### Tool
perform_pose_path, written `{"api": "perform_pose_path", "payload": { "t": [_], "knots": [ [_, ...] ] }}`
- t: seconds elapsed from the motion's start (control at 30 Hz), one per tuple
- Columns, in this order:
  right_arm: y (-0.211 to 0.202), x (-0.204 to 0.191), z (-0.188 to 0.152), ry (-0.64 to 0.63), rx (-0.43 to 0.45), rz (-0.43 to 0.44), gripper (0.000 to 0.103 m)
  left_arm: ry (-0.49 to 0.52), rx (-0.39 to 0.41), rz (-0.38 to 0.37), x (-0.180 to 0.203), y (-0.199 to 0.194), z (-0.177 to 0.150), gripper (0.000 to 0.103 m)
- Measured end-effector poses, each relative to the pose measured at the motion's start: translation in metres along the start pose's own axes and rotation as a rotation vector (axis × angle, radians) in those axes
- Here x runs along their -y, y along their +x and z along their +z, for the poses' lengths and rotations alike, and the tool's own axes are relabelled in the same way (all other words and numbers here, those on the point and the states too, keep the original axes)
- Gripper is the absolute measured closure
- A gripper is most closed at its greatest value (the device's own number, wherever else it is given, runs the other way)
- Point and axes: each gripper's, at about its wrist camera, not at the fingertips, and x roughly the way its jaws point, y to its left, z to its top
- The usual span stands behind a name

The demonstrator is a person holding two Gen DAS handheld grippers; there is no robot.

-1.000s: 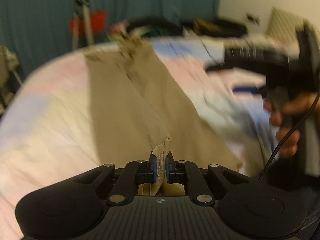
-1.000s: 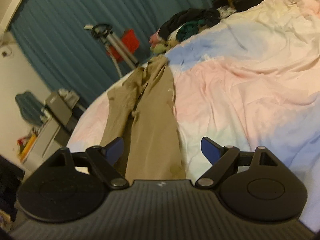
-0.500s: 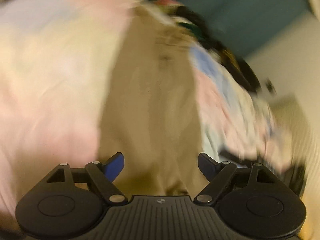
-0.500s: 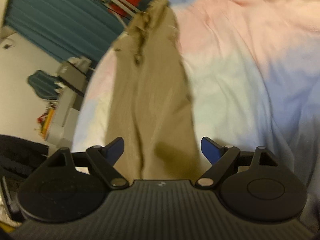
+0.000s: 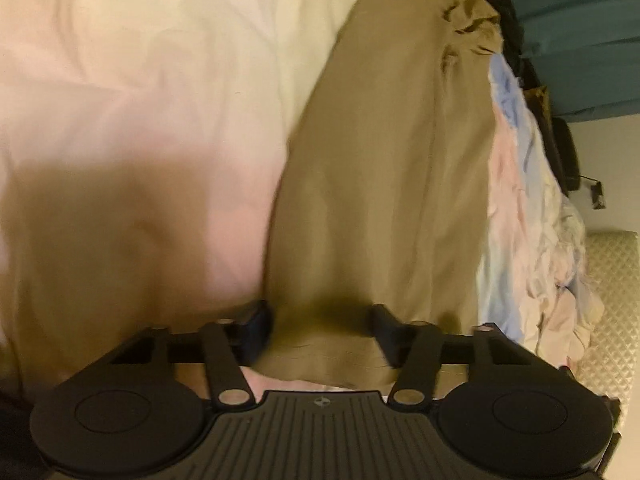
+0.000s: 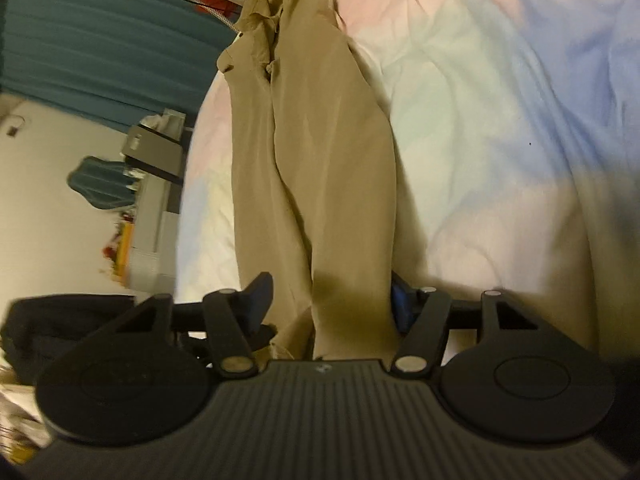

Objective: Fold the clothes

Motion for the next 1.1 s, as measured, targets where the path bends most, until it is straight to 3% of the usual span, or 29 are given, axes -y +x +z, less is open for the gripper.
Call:
{"api": "perform_pose_path", "payload": {
  "t": [0.03, 0.1, 0.17, 0.23, 0.47, 0.63, 0.8, 0.9, 1.1],
  "knots": [
    [0.0, -0.002, -0.002, -0.003, 0.005, -0.024, 0.05, -0.016, -0.004, 0.007, -0.002, 0.0, 0.001, 0.064],
    [-0.007, -0.009, 0.0, -0.018, 0.017, -0.036, 0.06, -0.046, -0.013, -0.006, -0.006, -0.001, 0.002, 0.085],
    [-0.019, -0.018, 0.004, -0.037, 0.035, -0.024, 0.085, -0.071, -0.006, -0.048, -0.009, -0.006, 0.004, 0.094],
    [-0.03, -0.028, 0.009, -0.057, 0.053, -0.012, 0.095, -0.079, 0.018, -0.106, -0.009, -0.019, 0.006, 0.098],
    [-0.072, -0.062, 0.026, -0.128, 0.121, 0.035, 0.096, -0.02, 0.202, -0.338, 0.015, -0.104, 0.015, 0.099],
    [-0.12, -0.095, 0.045, -0.183, 0.212, 0.1, 0.096, 0.018, 0.297, -0.456, 0.027, -0.157, 0.01, 0.1],
    [-0.148, -0.091, 0.027, -0.218, 0.238, 0.109, 0.096, 0.052, 0.334, -0.477, 0.025, -0.173, -0.039, 0.1],
    [-0.145, -0.074, 0.014, -0.192, 0.216, 0.085, 0.096, 0.021, 0.303, -0.469, 0.011, -0.157, -0.066, 0.1],
    [-0.138, -0.038, -0.011, -0.138, 0.174, 0.035, 0.096, -0.046, 0.22, -0.421, -0.011, -0.102, -0.061, 0.101]
  ]
}}
